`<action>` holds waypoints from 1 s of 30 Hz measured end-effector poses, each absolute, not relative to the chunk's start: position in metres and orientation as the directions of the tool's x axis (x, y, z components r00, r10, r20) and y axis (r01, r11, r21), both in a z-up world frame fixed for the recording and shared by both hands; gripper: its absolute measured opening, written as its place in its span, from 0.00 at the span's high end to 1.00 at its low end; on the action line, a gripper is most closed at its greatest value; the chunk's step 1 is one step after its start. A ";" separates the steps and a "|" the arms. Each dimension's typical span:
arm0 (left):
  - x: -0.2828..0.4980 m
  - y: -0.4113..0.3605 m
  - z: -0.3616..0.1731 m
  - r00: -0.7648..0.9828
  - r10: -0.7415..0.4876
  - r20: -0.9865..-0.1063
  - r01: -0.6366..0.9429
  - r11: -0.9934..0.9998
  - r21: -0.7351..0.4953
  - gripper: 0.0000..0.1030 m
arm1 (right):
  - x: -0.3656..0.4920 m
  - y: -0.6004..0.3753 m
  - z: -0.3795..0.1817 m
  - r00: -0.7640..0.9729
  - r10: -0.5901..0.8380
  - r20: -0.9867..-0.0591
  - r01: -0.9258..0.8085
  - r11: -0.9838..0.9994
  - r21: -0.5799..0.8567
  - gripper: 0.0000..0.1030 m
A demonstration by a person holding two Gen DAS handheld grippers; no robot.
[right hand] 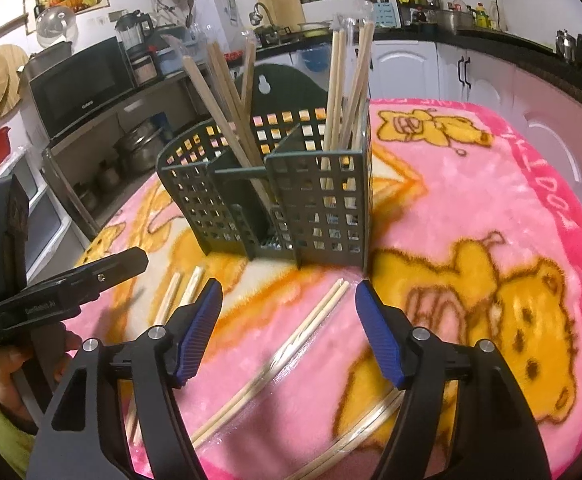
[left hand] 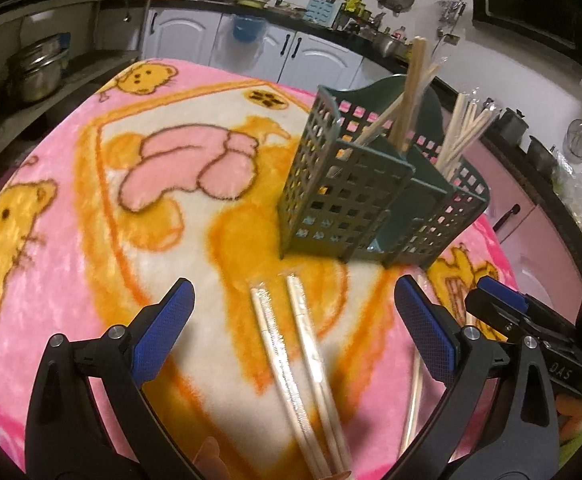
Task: Organize utensils
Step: 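Close the left tool on a chopstick while the right tool grasps another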
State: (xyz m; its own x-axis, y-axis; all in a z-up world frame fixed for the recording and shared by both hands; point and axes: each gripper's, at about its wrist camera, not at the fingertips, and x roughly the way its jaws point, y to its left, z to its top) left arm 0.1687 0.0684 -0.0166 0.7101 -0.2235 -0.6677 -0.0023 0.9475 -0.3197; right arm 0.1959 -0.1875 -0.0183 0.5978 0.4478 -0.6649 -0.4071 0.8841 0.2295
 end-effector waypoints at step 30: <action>0.195 0.079 -0.058 0.597 -0.179 -0.782 -0.073 0.959 -0.274 0.67 | 0.239 -0.167 -0.067 0.500 0.353 -0.791 -0.301 0.927 0.223 0.53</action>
